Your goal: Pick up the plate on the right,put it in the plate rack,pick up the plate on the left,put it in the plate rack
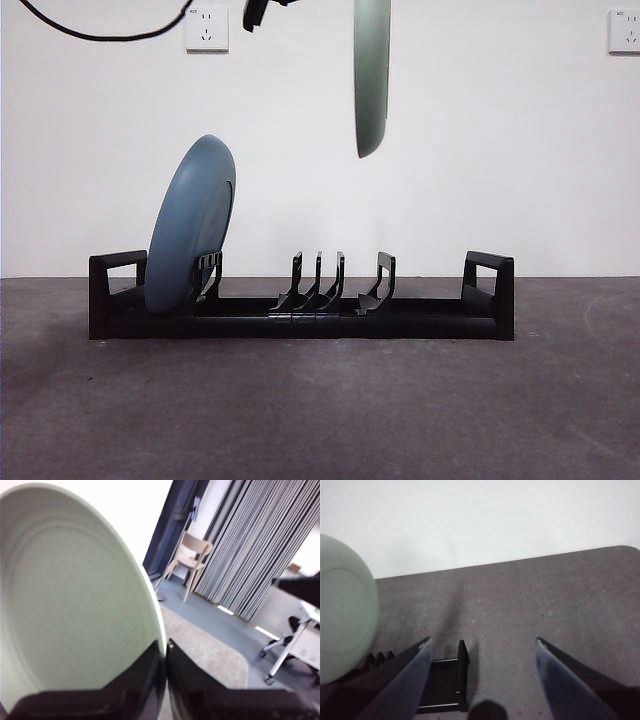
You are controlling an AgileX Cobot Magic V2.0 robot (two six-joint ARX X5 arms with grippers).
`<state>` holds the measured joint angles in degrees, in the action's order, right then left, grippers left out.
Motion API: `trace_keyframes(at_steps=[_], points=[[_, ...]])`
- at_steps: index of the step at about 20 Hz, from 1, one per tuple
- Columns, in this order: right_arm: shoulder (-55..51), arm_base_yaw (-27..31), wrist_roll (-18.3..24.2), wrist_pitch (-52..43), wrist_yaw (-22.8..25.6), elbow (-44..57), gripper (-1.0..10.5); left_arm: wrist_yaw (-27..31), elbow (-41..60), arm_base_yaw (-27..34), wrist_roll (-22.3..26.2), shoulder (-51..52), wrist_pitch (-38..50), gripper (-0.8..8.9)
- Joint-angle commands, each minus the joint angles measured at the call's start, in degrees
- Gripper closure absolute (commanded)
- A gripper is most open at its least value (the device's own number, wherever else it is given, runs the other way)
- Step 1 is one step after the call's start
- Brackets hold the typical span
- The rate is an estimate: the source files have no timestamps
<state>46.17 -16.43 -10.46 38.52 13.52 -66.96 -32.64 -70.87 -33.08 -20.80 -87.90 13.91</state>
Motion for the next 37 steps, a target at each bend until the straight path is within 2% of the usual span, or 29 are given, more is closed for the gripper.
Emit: trace_keyframes(at_steps=[1, 8, 20, 26, 27, 32, 37], points=[[0.52, -0.02, 0.48, -0.35, 0.11, 0.09, 6.0, -0.5, 0.33, 0.24, -3.45, -2.38, 1.97, 8.23], [1.22, -0.02, 0.5, -0.35, 0.13, 0.09, 6.0, 2.78, 0.33, 0.24, -3.13, -6.62, 2.32, 8.23], [1.46, -0.02, 0.94, -0.35, 0.15, 0.09, 6.0, 3.52, 0.33, 0.22, -3.02, -12.96, 2.29, 8.22], [1.46, -0.02, 0.96, -0.35, 0.15, 0.09, 6.0, 5.92, 0.33, 0.17, -2.82, -13.18, -3.61, 8.07], [1.46, -0.02, 0.96, -0.35, 0.15, 0.09, 6.0, 5.95, 0.33, 0.15, -2.12, -13.18, -5.05, 7.99], [1.49, -0.02, 0.92, -0.35, 0.15, 0.09, 6.0, 10.91, 0.33, -0.66, 2.6, -13.18, -12.46, 6.04], [1.84, -0.02, 0.92, -0.33, 0.13, 0.09, 6.0, 10.69, 0.33, -1.01, 3.06, -13.18, -14.38, 5.67]])
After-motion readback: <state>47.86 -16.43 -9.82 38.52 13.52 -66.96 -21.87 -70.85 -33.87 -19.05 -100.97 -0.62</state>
